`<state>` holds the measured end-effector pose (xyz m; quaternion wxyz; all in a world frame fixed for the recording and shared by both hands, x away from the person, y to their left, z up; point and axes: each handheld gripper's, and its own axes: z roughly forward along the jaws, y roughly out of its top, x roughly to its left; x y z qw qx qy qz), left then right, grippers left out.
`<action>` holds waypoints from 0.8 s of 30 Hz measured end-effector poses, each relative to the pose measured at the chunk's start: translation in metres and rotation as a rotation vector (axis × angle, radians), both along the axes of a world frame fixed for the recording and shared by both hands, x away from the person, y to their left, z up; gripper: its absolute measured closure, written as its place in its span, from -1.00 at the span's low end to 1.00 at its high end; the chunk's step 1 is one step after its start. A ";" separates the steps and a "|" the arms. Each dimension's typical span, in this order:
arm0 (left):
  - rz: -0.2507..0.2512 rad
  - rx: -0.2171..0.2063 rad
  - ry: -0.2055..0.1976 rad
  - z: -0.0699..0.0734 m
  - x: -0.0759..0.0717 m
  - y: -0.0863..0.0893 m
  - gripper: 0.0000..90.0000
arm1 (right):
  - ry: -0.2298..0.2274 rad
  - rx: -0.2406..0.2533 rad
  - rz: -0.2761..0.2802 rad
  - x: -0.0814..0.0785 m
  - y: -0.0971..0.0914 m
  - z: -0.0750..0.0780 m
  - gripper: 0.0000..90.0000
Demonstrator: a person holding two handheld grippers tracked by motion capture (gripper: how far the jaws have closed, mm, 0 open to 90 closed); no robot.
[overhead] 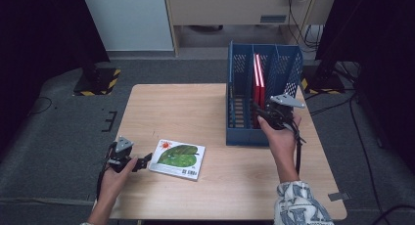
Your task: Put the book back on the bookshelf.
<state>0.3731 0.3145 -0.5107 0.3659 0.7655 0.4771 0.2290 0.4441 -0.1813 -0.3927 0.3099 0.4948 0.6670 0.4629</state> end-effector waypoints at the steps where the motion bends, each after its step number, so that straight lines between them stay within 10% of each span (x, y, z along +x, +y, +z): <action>1: -0.002 0.001 0.001 0.000 0.000 0.000 -0.90 | -0.002 0.000 0.004 -0.001 0.000 0.000 -0.09; 24: -0.012 0.014 0.019 -0.002 0.001 -0.004 -0.92 | 0.010 -0.034 0.128 -0.040 0.009 -0.007 -0.72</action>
